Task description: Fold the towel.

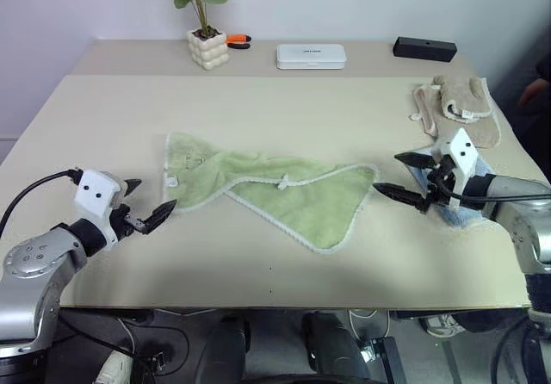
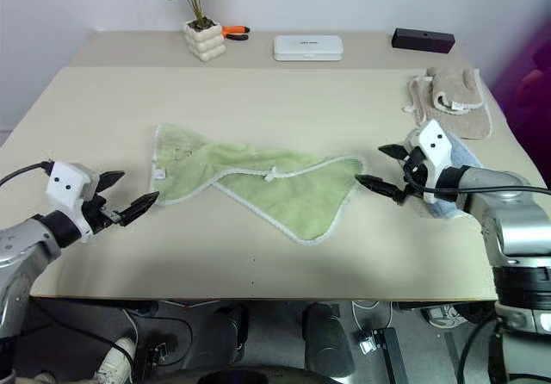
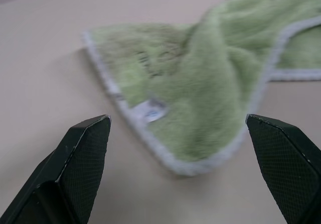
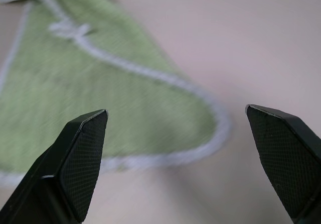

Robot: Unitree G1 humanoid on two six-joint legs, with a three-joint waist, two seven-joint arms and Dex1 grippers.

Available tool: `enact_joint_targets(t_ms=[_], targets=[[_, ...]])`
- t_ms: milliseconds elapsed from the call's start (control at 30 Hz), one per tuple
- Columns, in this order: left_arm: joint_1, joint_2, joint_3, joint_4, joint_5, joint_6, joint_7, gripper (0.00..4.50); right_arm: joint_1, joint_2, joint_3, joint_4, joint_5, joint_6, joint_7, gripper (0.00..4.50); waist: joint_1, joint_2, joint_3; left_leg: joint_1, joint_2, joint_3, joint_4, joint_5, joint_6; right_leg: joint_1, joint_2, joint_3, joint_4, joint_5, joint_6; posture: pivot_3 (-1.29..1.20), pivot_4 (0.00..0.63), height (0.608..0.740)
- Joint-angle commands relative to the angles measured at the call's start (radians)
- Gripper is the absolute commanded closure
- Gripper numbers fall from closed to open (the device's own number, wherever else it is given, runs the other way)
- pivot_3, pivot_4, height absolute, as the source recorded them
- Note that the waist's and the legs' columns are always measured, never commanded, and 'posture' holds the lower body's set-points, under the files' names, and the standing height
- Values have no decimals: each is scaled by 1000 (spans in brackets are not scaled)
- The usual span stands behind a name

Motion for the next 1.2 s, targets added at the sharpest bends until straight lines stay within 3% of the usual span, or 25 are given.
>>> enact_joint_targets(t_ms=[33, 333, 600, 833, 1067, 1200], targets=[[1, 29, 10, -13, 4, -12, -18, 76, 0, -6, -15, -49, 3, -12, -12, 0, 1, 0, 0, 0, 0, 0, 0, 0, 0, 0, 0, 0, 0, 0, -1, 0, 150, 737], [-21, 31, -43, -12, 27, -20, -20, 76, 9, 16, 12, -44, -18, -56, -24, 0, 7, 0, 0, 0, 0, 1, 0, 0, 0, 0, 0, 0, 0, 0, 0, 0, 150, 737], [-42, 108, -207, -88, 111, -74, -98, 76, 62, 43, 20, -118, 54, 20, -21, 0, 8, 0, 0, 0, 0, 0, 0, 0, 0, 0, 0, 0, 0, 0, -1, 0, 150, 737], [-83, 178, -275, 95, 302, -223, -76, 76, 73, 105, 55, -170, 34, 18, -82, 0, 4, 1, 0, 0, 0, 1, -1, 0, 0, -1, 0, 1, 0, -1, -1, 0, 150, 737], [-233, 114, -364, 387, 390, -369, -65, 76, 43, 171, 77, -182, 24, -4, -136, 0, 11, 3, -1, 0, 0, 1, -1, 0, 0, 0, 0, 1, 0, 1, 1, 0, 150, 737], [-276, 75, -372, 451, 380, -416, -77, 1877, 56, 177, 85, -192, 14, -17, -152, 0, 10, 4, -1, 1, 0, 1, -2, 0, 0, 0, 0, 1, 0, 1, 1, 0, 150, 737]])
